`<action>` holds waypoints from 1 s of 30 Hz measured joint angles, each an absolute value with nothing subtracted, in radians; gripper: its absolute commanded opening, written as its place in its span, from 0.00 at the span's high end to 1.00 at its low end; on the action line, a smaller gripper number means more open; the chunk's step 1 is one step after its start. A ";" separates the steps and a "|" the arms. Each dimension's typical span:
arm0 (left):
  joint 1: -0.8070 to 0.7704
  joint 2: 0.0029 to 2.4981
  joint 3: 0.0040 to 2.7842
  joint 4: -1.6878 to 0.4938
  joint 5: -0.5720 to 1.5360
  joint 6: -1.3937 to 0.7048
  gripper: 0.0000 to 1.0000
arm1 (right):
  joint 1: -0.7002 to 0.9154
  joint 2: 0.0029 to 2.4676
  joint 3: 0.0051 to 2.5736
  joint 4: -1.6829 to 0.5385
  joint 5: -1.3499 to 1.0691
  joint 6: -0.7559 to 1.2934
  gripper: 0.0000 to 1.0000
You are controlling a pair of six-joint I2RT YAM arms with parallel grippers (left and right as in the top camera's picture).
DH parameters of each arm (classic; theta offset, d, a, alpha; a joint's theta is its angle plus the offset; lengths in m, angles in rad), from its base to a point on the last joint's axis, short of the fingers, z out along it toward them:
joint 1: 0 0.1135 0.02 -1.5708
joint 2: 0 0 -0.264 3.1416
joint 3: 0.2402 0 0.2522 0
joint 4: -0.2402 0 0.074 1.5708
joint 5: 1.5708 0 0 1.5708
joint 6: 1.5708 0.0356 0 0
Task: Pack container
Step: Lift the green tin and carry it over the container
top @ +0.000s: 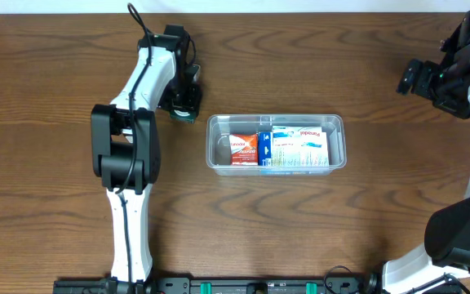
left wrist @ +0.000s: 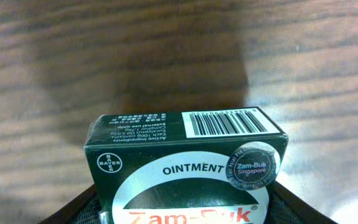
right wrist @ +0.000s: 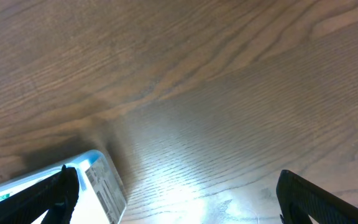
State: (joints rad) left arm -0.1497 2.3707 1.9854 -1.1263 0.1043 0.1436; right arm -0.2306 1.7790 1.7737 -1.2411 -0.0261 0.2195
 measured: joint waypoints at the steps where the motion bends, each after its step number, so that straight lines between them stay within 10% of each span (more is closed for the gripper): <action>1: -0.150 2.359 1.986 -1.133 0.104 0.132 0.37 | -0.231 1.779 1.774 -1.241 -0.026 0.220 0.01; 30: -0.494 1.864 1.886 -1.370 0.101 -0.302 0.37 | -0.231 1.779 1.774 -1.241 -0.026 0.220 0.01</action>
State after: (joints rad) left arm -0.4942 1.8645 1.8858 -1.3701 0.1009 -0.3016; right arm -0.2306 1.7790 1.7737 -1.2407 -0.0261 0.2195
